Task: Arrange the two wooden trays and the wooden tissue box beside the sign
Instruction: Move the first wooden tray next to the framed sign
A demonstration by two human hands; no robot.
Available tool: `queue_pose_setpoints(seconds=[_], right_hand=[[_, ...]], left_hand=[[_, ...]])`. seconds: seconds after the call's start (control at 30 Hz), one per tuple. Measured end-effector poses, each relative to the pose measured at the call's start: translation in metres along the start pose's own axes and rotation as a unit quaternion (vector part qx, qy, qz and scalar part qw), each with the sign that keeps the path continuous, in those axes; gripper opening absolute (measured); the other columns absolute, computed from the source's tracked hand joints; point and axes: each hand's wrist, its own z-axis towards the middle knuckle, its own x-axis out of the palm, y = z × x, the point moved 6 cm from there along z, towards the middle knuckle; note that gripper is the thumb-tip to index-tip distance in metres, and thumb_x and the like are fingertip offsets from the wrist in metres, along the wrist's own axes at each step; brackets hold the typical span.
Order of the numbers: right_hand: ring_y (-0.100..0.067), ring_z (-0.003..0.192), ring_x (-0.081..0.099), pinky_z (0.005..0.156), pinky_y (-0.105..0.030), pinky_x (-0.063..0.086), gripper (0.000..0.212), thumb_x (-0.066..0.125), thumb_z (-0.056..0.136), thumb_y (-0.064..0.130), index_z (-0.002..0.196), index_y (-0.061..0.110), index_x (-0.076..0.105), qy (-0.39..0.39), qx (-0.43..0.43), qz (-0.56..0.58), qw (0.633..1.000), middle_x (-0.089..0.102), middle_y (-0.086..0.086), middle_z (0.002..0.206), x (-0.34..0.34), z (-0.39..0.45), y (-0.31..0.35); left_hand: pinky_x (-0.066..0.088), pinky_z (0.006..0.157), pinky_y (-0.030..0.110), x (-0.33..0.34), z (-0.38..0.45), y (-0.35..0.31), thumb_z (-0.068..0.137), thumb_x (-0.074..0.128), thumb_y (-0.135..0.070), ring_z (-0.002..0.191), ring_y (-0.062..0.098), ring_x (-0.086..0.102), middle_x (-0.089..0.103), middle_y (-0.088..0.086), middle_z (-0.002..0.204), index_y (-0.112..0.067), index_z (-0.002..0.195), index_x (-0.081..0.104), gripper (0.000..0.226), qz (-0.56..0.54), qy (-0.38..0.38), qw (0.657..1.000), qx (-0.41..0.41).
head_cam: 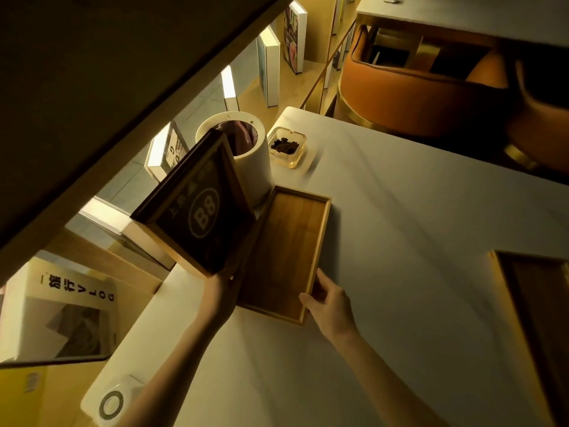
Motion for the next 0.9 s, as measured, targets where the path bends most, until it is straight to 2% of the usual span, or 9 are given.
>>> queue_pose_setpoints(seconds=[0.13, 0.27, 0.33, 0.4, 0.47, 0.5, 0.6, 0.67, 0.9], right_hand=[[-0.026, 0.121, 0.053, 0.102, -0.036, 0.047, 0.066, 0.065, 0.083, 0.012, 0.139, 0.006, 0.031, 0.004, -0.001, -0.028, 1.000, 0.055, -0.014, 0.132, -0.001, 0.004, -0.001], [-0.025, 0.114, 0.059, 0.098, -0.037, 0.050, 0.058, 0.067, 0.081, 0.013, 0.132, 0.004, 0.043, -0.004, 0.011, -0.041, 0.999, 0.062, -0.013, 0.123, -0.001, 0.009, -0.002], [-0.026, 0.111, 0.061, 0.096, -0.038, 0.052, 0.053, 0.067, 0.080, 0.013, 0.128, 0.004, 0.047, -0.006, 0.013, -0.042, 0.999, 0.064, -0.012, 0.119, 0.001, 0.010, -0.001], [-0.026, 0.113, 0.059, 0.097, -0.038, 0.051, 0.054, 0.067, 0.081, 0.013, 0.130, 0.004, 0.046, -0.011, 0.018, -0.042, 0.999, 0.062, -0.013, 0.122, 0.003, 0.010, -0.001], [-0.027, 0.116, 0.057, 0.098, -0.037, 0.050, 0.056, 0.066, 0.081, 0.012, 0.132, 0.004, 0.044, -0.020, 0.021, -0.048, 0.998, 0.060, -0.014, 0.126, 0.003, 0.010, -0.001], [-0.027, 0.117, 0.057, 0.098, -0.037, 0.049, 0.054, 0.066, 0.082, 0.012, 0.131, 0.004, 0.044, -0.026, 0.018, -0.054, 0.998, 0.060, -0.015, 0.126, 0.004, 0.009, -0.001], [-0.027, 0.112, 0.060, 0.094, -0.034, 0.051, 0.044, 0.064, 0.083, 0.012, 0.125, 0.004, 0.052, -0.048, 0.000, -0.093, 0.995, 0.063, -0.014, 0.121, 0.006, 0.009, 0.003], [-0.027, 0.107, 0.062, 0.091, -0.033, 0.053, 0.037, 0.063, 0.084, 0.014, 0.119, 0.005, 0.057, -0.058, -0.006, -0.118, 0.991, 0.065, -0.013, 0.117, 0.008, 0.009, 0.005], [-0.024, 0.096, 0.063, 0.082, -0.029, 0.054, 0.020, 0.061, 0.085, 0.017, 0.102, 0.007, 0.061, -0.069, 0.000, -0.197, 0.978, 0.061, -0.012, 0.109, 0.011, 0.011, 0.007]], left_hand=[[0.053, 0.062, 0.033, 0.004, 0.002, 0.007, 0.083, 0.050, 0.008, 0.084, 0.040, 0.063, 0.062, 0.026, 0.091, 0.006, 0.107, 0.057, 0.025, 0.020, 0.015, 1.000, -0.010], [0.050, 0.055, 0.028, 0.007, 0.001, 0.003, 0.083, 0.052, 0.007, 0.069, 0.032, 0.064, 0.063, 0.024, 0.081, 0.006, 0.103, 0.058, 0.022, 0.048, 0.041, 0.998, -0.006], [0.055, 0.062, 0.035, 0.009, -0.002, 0.001, 0.086, 0.051, -0.003, 0.079, 0.037, 0.065, 0.064, 0.025, 0.093, 0.004, 0.109, 0.055, 0.024, 0.083, 0.054, 0.994, -0.038], [0.055, 0.079, 0.043, 0.015, -0.008, 0.000, 0.090, 0.048, -0.021, 0.100, 0.040, 0.060, 0.061, 0.025, 0.113, 0.001, 0.116, 0.053, 0.034, 0.142, 0.071, 0.987, -0.030], [0.046, 0.095, 0.047, 0.024, -0.015, -0.005, 0.091, 0.024, -0.051, 0.122, 0.039, 0.046, 0.052, 0.020, 0.130, -0.008, 0.121, 0.052, 0.060, 0.223, 0.114, 0.968, 0.013], [0.040, 0.103, 0.045, 0.028, -0.018, -0.006, 0.086, 0.019, -0.060, 0.130, 0.036, 0.036, 0.044, 0.017, 0.139, -0.011, 0.125, 0.047, 0.068, 0.237, 0.135, 0.962, 0.002], [0.026, 0.112, 0.043, 0.037, -0.025, -0.005, 0.079, 0.041, -0.063, 0.140, 0.032, 0.014, 0.017, 0.012, 0.153, -0.012, 0.139, 0.022, 0.081, 0.219, 0.145, 0.963, -0.055], [0.020, 0.114, 0.044, 0.042, -0.028, -0.008, 0.076, 0.041, -0.066, 0.142, 0.032, 0.005, 0.004, 0.011, 0.155, -0.013, 0.141, 0.011, 0.090, 0.218, 0.158, 0.961, -0.066], [0.006, 0.115, 0.041, 0.042, -0.029, -0.006, 0.079, 0.037, -0.065, 0.142, 0.031, -0.007, -0.007, 0.012, 0.155, -0.012, 0.142, 0.002, 0.090, 0.215, 0.176, 0.957, -0.085]])
